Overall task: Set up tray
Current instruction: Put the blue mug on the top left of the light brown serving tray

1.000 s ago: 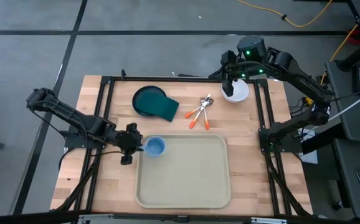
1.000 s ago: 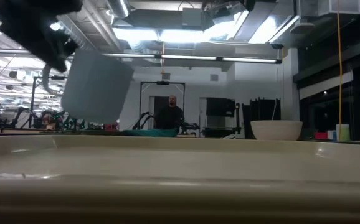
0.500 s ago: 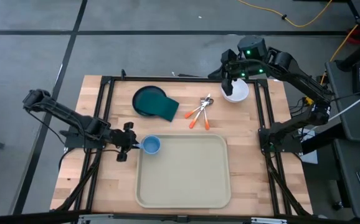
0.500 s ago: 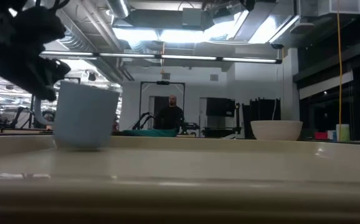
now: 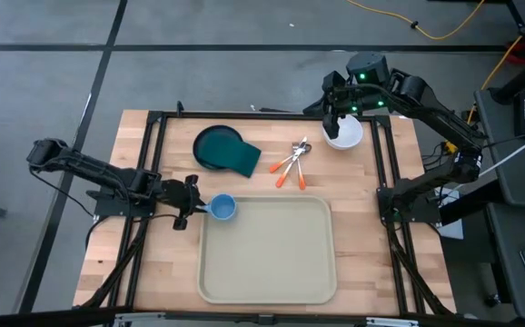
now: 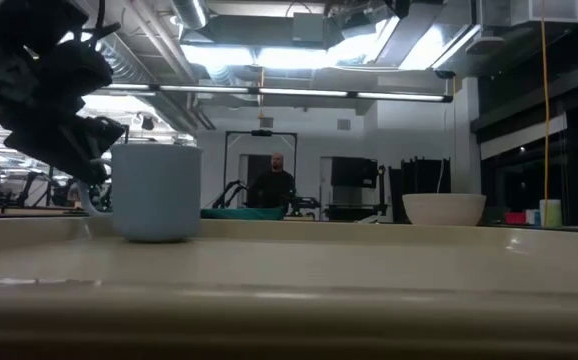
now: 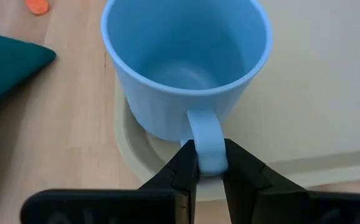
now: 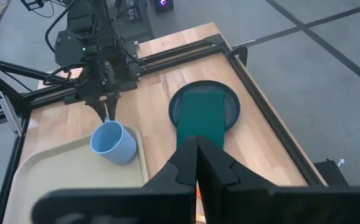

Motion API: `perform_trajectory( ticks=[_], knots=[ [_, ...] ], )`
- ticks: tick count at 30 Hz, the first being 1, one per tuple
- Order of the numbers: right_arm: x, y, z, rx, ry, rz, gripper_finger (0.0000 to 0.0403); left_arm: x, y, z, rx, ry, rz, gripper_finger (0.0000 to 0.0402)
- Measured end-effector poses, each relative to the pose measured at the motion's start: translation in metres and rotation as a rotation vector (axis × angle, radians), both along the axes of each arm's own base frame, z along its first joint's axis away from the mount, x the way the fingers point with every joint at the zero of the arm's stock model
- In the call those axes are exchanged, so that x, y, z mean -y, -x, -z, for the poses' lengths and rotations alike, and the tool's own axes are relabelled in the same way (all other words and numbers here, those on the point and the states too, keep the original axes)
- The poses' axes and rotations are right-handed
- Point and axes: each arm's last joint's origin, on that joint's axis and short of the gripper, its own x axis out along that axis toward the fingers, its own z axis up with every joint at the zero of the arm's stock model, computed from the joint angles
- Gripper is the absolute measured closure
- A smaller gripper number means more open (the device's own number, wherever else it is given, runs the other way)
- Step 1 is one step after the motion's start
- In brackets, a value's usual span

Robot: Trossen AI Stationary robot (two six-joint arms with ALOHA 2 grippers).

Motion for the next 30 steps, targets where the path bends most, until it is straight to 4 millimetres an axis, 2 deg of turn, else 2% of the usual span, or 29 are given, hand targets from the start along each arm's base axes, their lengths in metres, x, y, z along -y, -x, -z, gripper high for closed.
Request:
perform_trajectory(
  ticks=[9, 19, 30],
  knots=[
    [0.000, 0.000, 0.000, 0.000, -0.004, 0.003, 0.0398, -0.004, 0.005, 0.001, -0.005, 0.039, -0.010, 0.0362],
    [0.000, 0.000, 0.000, 0.000, -0.001, 0.001, 0.0398, -0.006, 0.016, -0.006, -0.022, 0.038, -0.022, 0.0362],
    [0.000, 0.000, -0.001, 0.007, 0.004, 0.000, 0.0398, -0.006, 0.018, -0.008, -0.001, 0.027, -0.038, 0.0348]
  ],
)
